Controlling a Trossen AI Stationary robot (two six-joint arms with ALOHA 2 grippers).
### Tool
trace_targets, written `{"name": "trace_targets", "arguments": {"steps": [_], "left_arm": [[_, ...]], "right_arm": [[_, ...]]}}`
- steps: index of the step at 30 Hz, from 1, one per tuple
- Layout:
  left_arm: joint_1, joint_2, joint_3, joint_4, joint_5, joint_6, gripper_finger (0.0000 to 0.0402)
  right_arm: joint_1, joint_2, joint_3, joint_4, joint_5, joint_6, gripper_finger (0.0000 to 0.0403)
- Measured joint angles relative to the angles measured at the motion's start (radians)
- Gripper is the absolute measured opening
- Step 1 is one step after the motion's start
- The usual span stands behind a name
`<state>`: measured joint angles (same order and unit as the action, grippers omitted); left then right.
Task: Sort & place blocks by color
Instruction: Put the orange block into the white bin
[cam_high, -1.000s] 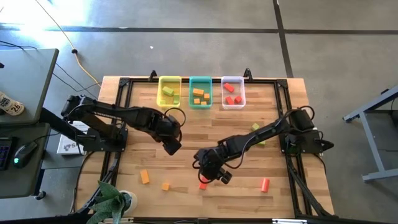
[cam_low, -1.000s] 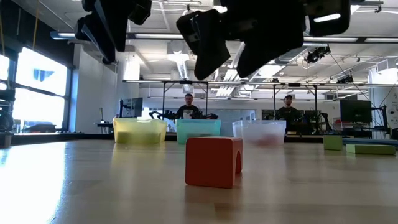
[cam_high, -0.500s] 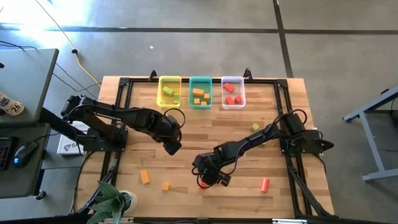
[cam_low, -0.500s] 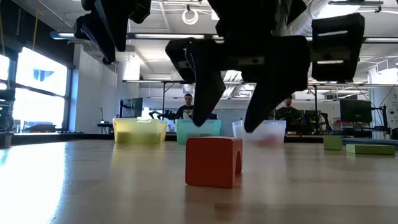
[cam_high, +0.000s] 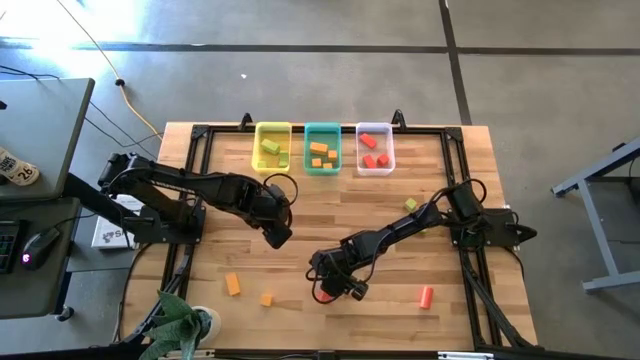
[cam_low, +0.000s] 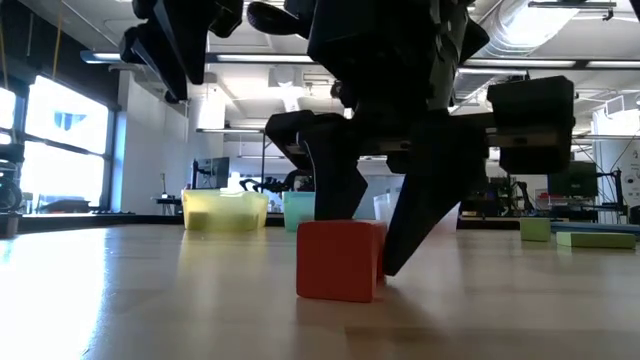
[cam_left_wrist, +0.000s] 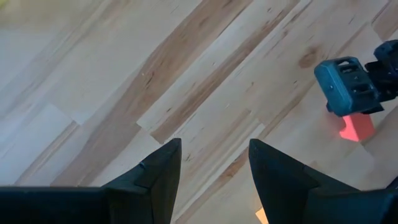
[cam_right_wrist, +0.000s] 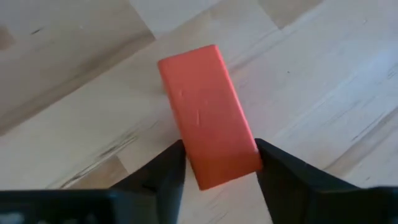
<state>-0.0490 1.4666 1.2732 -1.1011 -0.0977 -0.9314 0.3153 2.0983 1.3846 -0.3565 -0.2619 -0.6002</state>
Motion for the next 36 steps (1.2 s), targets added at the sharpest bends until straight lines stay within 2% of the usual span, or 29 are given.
{"name": "trace_targets", "arguments": {"steps": [4, 11, 21, 28, 36], "left_arm": [[0.000, 0.000, 0.000, 0.000, -0.013, 0.033, 0.0177], [0.000, 0.000, 0.000, -0.001, -0.088, 0.061, 0.0177], [0.015, 0.000, 0.000, -0.003, -0.220, 0.193, 0.0177], [0.055, 0.000, 0.000, -0.002, -0.317, 0.292, 0.0177], [0.091, 0.000, 0.000, -0.001, -0.370, 0.435, 0.0177]], "right_arm": [[0.000, 0.000, 0.000, 0.002, -0.001, 0.039, 0.0109], [-0.024, -0.001, 0.001, -0.003, 0.037, 0.129, 0.0108], [-0.125, -0.052, 0.001, -0.090, 0.194, 0.270, 0.0108], [-0.193, -0.083, 0.000, -0.113, 0.293, 0.443, 0.0108], [-0.266, -0.099, 0.007, -0.135, 0.401, 0.635, 0.0108]]}}
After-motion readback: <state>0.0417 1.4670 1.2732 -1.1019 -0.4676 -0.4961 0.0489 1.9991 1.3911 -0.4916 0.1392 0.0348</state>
